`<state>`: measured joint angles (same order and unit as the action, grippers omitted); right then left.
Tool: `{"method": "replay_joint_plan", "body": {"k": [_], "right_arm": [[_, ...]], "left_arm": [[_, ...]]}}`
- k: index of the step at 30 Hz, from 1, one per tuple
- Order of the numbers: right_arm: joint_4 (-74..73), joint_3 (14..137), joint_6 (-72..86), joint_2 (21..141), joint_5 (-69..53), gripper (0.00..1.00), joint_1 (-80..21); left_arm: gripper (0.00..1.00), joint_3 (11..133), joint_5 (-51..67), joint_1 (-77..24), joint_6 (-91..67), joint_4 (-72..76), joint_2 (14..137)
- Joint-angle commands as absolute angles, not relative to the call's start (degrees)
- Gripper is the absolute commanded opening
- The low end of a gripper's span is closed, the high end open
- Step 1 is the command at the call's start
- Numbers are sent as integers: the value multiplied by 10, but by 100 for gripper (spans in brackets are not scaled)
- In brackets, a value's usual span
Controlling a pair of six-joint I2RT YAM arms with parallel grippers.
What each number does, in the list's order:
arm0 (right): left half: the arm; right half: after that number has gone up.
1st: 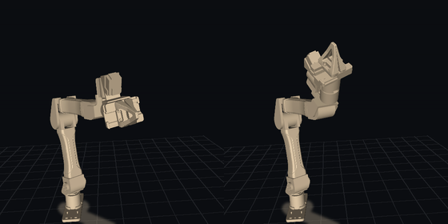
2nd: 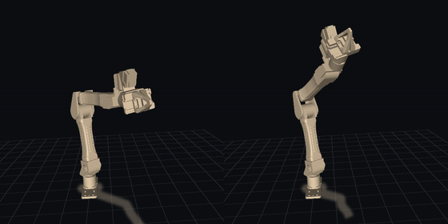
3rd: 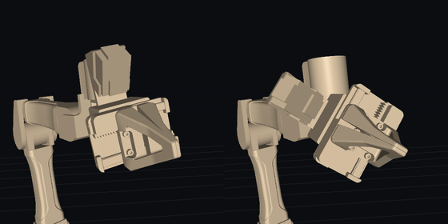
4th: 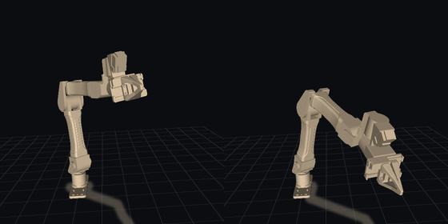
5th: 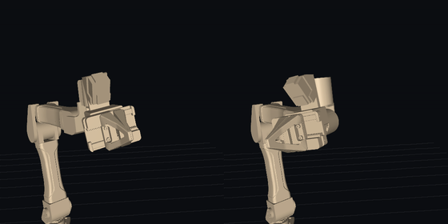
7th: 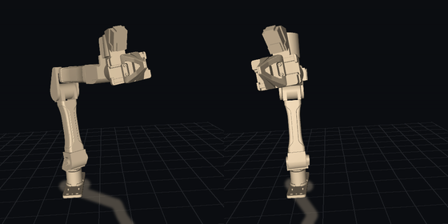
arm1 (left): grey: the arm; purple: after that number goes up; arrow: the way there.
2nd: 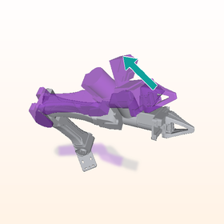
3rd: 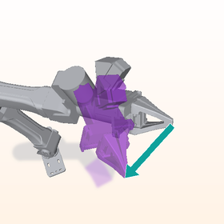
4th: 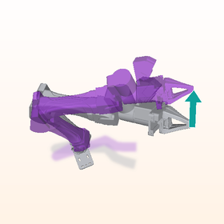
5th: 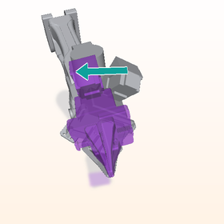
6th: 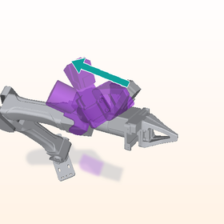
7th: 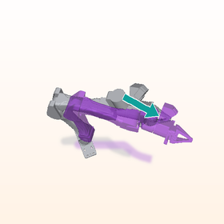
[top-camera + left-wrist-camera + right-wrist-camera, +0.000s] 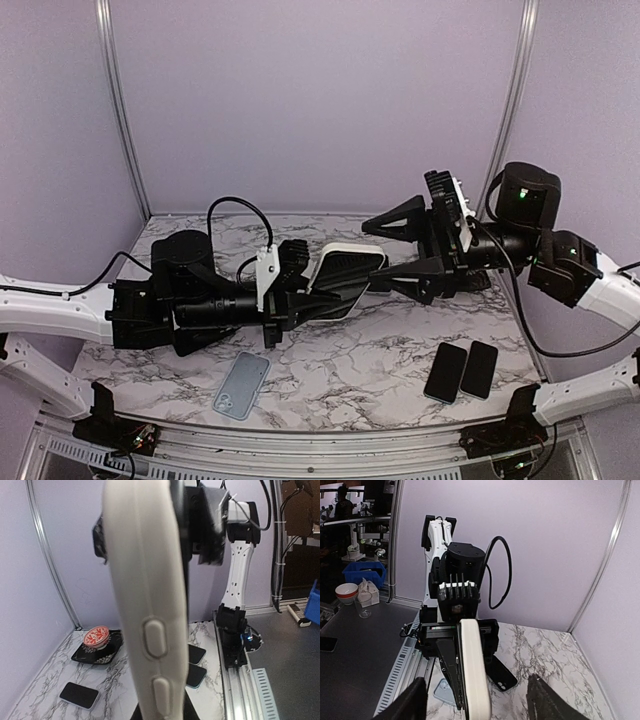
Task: Put the phone into the phone case
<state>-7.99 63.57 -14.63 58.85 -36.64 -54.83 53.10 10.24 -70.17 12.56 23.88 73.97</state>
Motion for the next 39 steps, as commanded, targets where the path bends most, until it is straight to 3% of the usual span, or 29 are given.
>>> {"method": "replay_joint_plan", "body": {"k": [1, 11, 14, 15, 17, 19, 20, 21, 29, 30, 32, 33, 36, 39], "right_arm": [[-207, 677, -249, 574, -248, 99, -547], [-327, 739, -377, 642, -276, 98, -588], [-324, 750, -379, 667, -286, 86, -600], [-330, 754, -381, 676, -285, 80, -603], [-331, 757, -377, 693, -277, 58, -608], [-336, 761, -380, 705, -277, 30, -611], [-339, 765, -381, 709, -277, 8, -611], [-341, 771, -374, 711, -271, 0, -611], [-280, 730, -344, 647, -248, 0, -611], [-273, 727, -338, 640, -238, 4, -611], [-244, 713, -312, 622, -196, 73, -610], [-217, 699, -295, 608, -173, 95, -609], [-117, 634, -240, 558, -162, 99, -588], [-20, 577, -156, 532, -247, 98, -539]], "left_arm": [[0, 520, 7, -703, 211, 201, 725], [0, 567, -48, -717, 258, 132, 755], [0, 580, -55, -721, 258, 113, 764], [0, 585, -58, -722, 257, 107, 768], [0, 590, -62, -723, 254, 105, 771], [0, 591, -59, -725, 253, 105, 773], [0, 591, -60, -725, 252, 105, 773], [0, 590, -60, -725, 251, 104, 773], [0, 584, -54, -726, 241, 105, 770], [0, 584, -47, -726, 236, 108, 769], [0, 584, -29, -726, 215, 120, 762], [0, 581, -20, -725, 197, 138, 758], [0, 561, 29, -724, 134, 221, 747], [0, 545, 66, -724, 79, 293, 749]]}}
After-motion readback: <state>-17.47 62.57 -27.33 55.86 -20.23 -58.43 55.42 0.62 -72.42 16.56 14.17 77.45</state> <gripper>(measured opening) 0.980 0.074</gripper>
